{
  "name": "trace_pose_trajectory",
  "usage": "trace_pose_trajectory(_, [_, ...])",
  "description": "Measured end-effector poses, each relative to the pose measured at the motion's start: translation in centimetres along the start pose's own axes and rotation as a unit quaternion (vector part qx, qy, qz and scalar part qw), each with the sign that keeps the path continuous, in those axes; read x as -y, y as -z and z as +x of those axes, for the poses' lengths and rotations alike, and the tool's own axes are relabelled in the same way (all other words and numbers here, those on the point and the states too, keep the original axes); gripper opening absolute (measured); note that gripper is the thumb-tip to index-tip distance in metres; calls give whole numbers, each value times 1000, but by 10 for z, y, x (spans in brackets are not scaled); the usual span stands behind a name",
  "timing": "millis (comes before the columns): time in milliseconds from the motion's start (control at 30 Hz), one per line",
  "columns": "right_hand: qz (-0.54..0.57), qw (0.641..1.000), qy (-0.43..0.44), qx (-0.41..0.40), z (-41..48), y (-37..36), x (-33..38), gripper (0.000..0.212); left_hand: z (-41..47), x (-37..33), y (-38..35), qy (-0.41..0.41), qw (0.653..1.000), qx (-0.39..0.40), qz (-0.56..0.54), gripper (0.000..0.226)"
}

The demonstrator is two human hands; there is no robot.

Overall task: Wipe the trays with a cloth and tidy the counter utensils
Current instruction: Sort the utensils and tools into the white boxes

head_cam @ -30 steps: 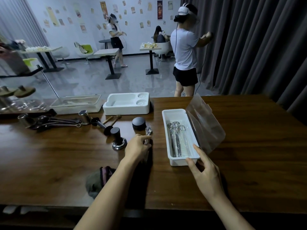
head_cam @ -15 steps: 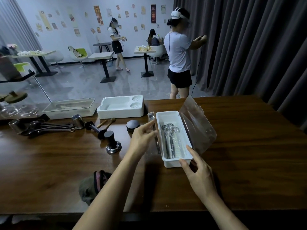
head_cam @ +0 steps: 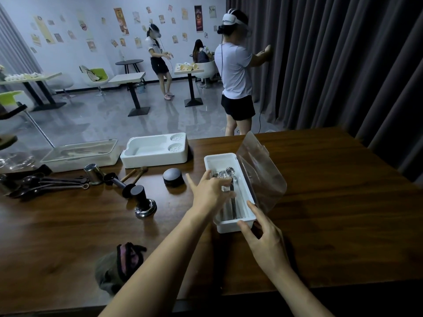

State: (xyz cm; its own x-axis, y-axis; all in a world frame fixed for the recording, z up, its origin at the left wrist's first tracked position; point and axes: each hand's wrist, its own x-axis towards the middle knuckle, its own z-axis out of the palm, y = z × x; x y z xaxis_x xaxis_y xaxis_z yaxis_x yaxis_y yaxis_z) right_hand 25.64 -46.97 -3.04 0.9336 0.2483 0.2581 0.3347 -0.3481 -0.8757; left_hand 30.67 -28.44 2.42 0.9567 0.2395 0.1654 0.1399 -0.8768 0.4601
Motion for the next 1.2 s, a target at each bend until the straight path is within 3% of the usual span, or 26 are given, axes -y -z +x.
trace_pose_trajectory(300, [-8,1000,9,1,0,-1,-2,56,1,0,-8,-19,996,29,81,16])
trace_pose_trajectory(500, [-8,1000,5,12,1,-1,-4,58,1,-4,-5,-20,991,78,111,50])
trace_pose_trajectory(833, [-20,1000,8,5,0,1,-1,61,7,3,-12,-9,987,103,126,57])
trace_pose_trajectory(1000, [-26,1000,8,-3,0,0,-5,59,6,3,-13,-6,995,84,62,46])
trace_pose_trajectory(1200, [-56,998,2,-11,-1,1,0,61,0,13,-13,2,989,39,-140,45])
